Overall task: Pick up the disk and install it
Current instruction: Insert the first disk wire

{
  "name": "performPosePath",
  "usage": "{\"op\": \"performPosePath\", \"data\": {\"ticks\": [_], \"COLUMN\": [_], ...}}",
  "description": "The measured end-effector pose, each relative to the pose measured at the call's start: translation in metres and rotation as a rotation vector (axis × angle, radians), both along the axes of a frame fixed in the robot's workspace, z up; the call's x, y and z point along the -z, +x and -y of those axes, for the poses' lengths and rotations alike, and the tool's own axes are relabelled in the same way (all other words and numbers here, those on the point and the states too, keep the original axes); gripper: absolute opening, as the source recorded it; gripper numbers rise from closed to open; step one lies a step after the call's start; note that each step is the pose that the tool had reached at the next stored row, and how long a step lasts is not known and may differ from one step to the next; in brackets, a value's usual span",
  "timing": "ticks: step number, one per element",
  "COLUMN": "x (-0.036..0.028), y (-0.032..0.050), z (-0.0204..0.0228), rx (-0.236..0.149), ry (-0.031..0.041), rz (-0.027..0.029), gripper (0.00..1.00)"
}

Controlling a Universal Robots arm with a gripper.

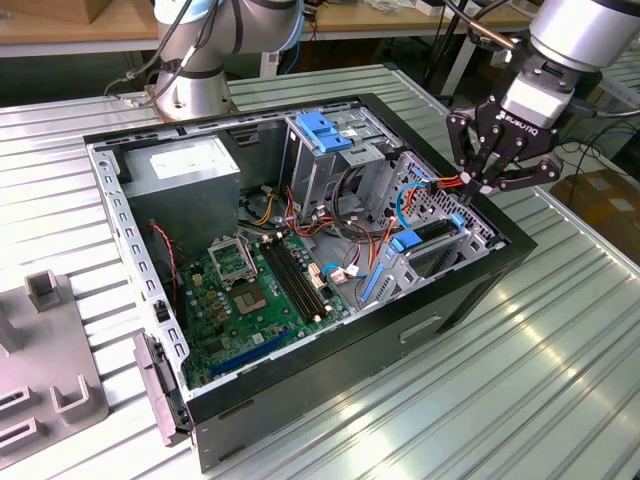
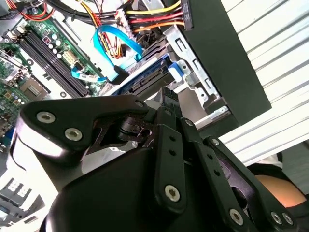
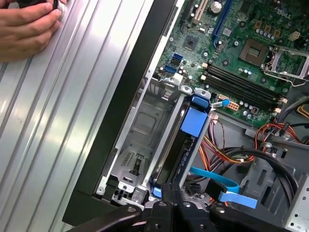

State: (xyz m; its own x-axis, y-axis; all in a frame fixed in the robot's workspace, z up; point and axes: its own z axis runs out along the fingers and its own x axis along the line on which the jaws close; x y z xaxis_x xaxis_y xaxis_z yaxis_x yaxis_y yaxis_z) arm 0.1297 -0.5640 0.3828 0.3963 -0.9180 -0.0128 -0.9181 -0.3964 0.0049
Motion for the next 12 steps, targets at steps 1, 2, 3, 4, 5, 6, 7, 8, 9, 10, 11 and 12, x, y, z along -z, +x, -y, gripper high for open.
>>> {"op": "performPosePath", "data": {"ticks": [1,2,3,4,5,6,7,8,9,10,11,12], "x": [0.0001,0.0001,0.0001,0.0001,0.0001,0.0001,0.0001,0.0001,0.0002,0.0003,0.0004,0.0003], "y": [0.0011,0.0026,0.0042,0.006,0.0071,0.008,0.0093,0.0102,0.0115,0.0127,0.0137,0.016], "z": [-0.0003,-0.0009,-0.0016,-0.0024,-0.0027,-0.0029,-0.0032,-0.0034,-0.0036,-0.004,-0.0043,-0.0053], "rx": [-0.004,-0.01,-0.016,-0.024,-0.028,-0.031,-0.035,-0.038,-0.043,-0.048,-0.051,-0.061], "ry": [0.0001,0.0002,0.0001,0.0,0.0,0.0,0.0,-0.0001,0.0,0.0001,0.0002,0.0001], "rz": [0.0,0.0,0.0,0.0,0.0,0.0,0.0,0.0,0.0,0.0,0.0,0.0], "gripper": [0.1,0.1,0.1,0.1,0.1,0.1,0.1,0.1,0.1,0.1,0.1,0.1]}}
